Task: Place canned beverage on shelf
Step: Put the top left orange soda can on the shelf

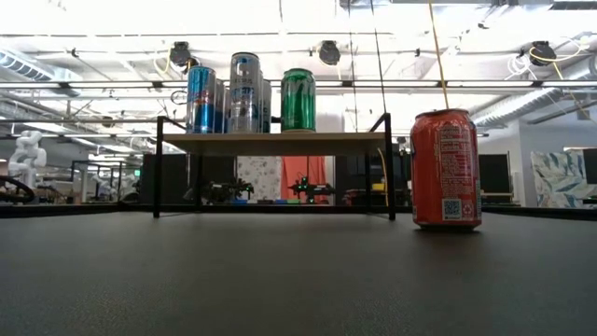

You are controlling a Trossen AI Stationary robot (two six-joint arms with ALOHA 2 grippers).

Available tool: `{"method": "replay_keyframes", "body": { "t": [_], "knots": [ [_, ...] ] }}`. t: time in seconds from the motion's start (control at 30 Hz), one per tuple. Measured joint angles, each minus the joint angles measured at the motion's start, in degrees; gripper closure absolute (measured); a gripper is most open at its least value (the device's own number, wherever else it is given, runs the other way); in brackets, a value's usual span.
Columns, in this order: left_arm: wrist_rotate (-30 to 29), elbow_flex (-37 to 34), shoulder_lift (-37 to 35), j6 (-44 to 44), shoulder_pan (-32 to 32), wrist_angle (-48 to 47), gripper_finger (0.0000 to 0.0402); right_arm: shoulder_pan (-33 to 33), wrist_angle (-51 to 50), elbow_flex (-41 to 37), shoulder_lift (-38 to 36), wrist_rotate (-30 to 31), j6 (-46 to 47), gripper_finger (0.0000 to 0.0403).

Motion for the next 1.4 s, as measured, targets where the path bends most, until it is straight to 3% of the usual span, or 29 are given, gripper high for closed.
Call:
{"method": "replay_keyframes", "body": {
  "t": [0.2, 0.33, 0.4, 0.53, 0.73, 0.87, 1.0, 1.17, 1.4],
  "knots": [
    [-4.44, 0.0, -3.13, -25.49, -0.57, 1.04, 0.0049, -2.02, 0.52, 0.01, -3.38, 3.85, 0.62, 0.0128],
    [-7.38, 0.0, -3.8, -42.9, -0.21, 5.85, 0.0049, -2.4, 1.85, 0.0, -5.32, 10.57, 0.32, 0.0127],
    [-7.66, 0.0, -3.81, -47.25, 0.06, 10.54, 0.0049, -2.38, 4.08, 0.0, -5.76, 14.0, 0.22, 0.0127],
    [-6.93, 0.0, -3.87, -45.92, 0.5, 20.7, 0.0049, -1.51, 10.66, 0.01, -5.95, 19.35, 0.61, 0.0127],
    [-6.79, 0.01, -5.52, -35.51, 0.91, 34.11, 0.0049, -0.41, 18.15, 0.02, -5.63, 24.9, 0.58, 0.0127],
    [-6.71, 0.04, -6.58, -30.01, 2.04, 34.19, 0.0034, -0.39, 22.88, 0.02, -4.64, 25.79, 0.95, 0.0126],
    [-2.57, -0.05, -7.19, -33.18, 5.25, 33.77, 0.0006, -0.37, 26.42, 0.02, -3.59, 27.09, 2.1, 0.0126],
    [2.49, 0.04, -7.68, -34.89, 7.42, 33.29, 0.0008, -0.34, 30.16, 0.04, -2.74, 28.69, 2.12, 0.0126],
    [5.09, 0.02, -7.63, -38.77, 9.08, 29.98, 0.0002, -0.37, 30.95, 0.04, -2.15, 28.63, 2.12, 0.0126]
  ]
}}
